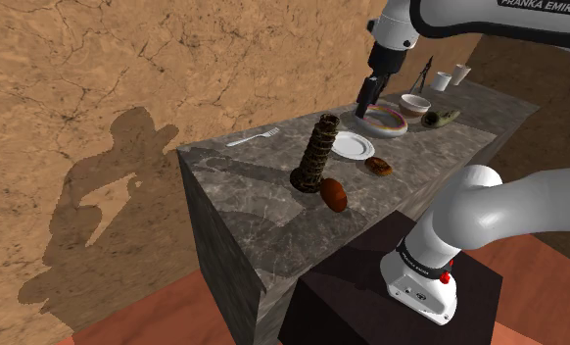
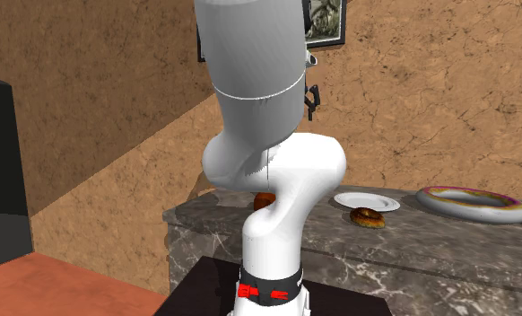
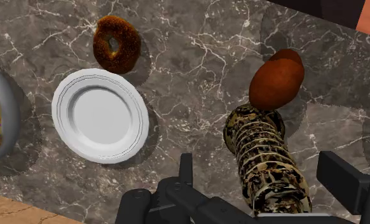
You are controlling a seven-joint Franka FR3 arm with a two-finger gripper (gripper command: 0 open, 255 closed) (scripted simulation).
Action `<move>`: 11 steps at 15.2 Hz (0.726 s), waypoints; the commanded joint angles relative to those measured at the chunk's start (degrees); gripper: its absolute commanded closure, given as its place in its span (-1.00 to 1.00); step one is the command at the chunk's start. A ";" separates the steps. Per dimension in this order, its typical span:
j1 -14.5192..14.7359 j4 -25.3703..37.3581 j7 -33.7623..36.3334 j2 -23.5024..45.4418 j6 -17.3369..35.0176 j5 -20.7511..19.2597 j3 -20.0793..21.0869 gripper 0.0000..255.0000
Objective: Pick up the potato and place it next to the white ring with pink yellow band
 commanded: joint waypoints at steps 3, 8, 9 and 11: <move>-0.64 -3.81 4.96 -1.15 1.75 0.54 2.79 -1.00; -1.66 -11.84 17.60 -2.04 6.24 2.83 10.20 -1.00; -1.77 -13.18 20.17 -1.82 7.20 3.43 11.76 -1.00; -1.97 -15.58 25.38 -0.93 9.22 4.72 14.95 -1.00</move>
